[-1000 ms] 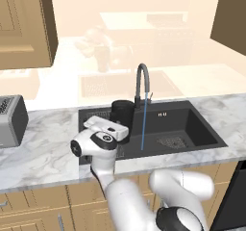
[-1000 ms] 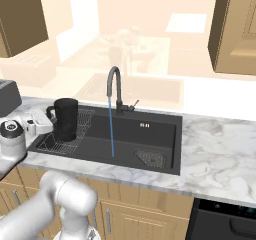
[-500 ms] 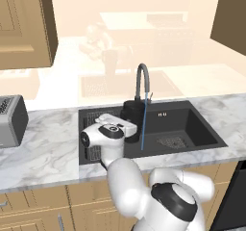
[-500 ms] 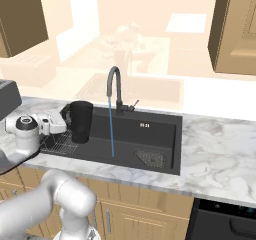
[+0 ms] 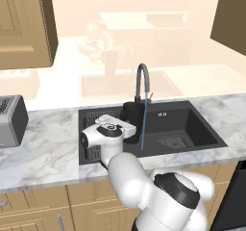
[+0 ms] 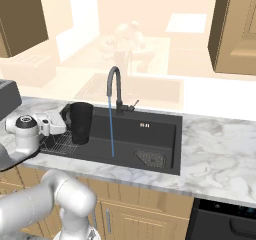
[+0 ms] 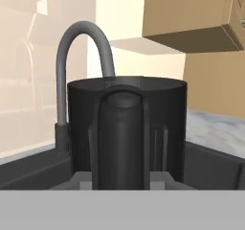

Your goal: Turn on the sink faucet and place the jug under the water for a few seconds to fill it up.

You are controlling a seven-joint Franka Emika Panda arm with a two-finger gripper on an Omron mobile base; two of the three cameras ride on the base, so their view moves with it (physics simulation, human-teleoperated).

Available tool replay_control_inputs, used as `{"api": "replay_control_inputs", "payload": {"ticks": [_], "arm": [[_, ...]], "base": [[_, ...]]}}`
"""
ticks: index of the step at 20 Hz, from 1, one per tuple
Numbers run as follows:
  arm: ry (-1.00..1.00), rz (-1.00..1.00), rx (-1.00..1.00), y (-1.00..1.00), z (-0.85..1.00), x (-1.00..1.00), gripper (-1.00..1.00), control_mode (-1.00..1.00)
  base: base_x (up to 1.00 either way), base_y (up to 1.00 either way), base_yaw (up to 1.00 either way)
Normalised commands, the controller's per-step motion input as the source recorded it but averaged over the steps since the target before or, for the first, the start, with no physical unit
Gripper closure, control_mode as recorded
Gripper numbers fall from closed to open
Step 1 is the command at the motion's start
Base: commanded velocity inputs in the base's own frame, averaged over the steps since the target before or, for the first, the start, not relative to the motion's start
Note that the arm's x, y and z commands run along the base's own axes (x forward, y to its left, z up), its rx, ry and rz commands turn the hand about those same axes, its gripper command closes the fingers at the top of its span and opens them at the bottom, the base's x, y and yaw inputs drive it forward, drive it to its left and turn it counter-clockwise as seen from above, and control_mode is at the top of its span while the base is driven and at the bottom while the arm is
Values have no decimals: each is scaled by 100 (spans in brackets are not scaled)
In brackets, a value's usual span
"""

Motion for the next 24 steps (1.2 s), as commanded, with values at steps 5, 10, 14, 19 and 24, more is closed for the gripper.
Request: {"api": "replay_control_inputs", "payload": {"ticks": [5,10,14,19,24], "arm": [[0,0,1,-8,-5,2,100,-100],[0,0,3,-19,-4,3,100,-100],[0,0,1,-7,-1,14,100,-100],[0,0,0,2,-18,9,100,-100],[-6,0,0,0,-21,12,100,-100]], "base": [[0,0,0],[0,0,0],[0,0,0],[0,0,0],[0,0,0]]}}
